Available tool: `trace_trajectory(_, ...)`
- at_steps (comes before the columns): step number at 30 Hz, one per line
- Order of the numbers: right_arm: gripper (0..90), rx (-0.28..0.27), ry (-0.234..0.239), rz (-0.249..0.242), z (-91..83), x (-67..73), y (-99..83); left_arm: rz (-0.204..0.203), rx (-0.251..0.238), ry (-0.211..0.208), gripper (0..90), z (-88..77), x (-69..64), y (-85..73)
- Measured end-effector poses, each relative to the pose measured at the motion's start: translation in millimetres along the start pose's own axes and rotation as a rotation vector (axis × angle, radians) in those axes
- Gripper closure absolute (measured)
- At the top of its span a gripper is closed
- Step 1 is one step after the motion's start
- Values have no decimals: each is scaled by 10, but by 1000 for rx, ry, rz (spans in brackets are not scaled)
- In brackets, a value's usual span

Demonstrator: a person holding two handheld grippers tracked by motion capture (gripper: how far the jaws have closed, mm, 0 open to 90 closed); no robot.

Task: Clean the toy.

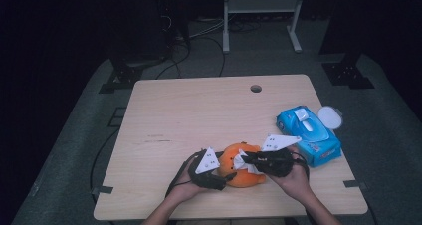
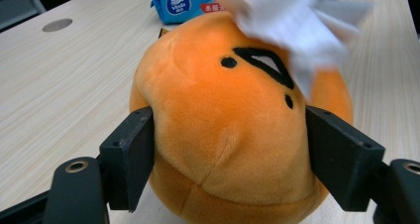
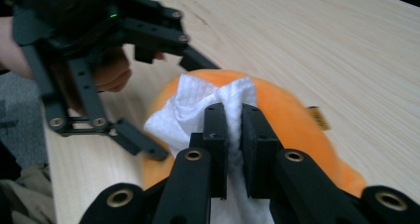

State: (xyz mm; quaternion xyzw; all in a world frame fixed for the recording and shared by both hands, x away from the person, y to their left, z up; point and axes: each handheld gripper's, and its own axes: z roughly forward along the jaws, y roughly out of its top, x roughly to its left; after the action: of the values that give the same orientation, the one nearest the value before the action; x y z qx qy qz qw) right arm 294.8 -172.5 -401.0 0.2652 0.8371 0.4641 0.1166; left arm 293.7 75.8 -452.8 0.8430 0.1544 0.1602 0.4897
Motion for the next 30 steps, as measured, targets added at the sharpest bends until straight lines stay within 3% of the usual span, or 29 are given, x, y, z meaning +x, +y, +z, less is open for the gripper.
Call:
trace_trajectory(2,814,2,-32,21,-35,-94,-42,-5,-6,-9,249,-1,18,-15)
trace_trajectory(6,815,15,-20,87,-69,-218,-180,-52,-1,-44,209,-8,59,3)
trace_trajectory(10,818,29,-23,70,-52,-124,-209,-133,-5,-62,117,-24,64,65)
trace_trajectory(16,818,24,-13,45,-52,4,-119,-72,10,-26,221,-4,19,32)
trace_trajectory(18,818,4,10,50,-45,24,-68,-41,8,-18,235,11,-11,22)
trace_trajectory(21,817,-8,6,22,-7,67,-5,-14,21,-13,237,9,-21,16)
trace_trajectory(24,816,-7,12,25,22,17,2,-20,19,-18,241,8,6,-16)
trace_trajectory(30,816,1,3,98,-32,-211,-133,-15,14,-16,241,13,-1,-20)
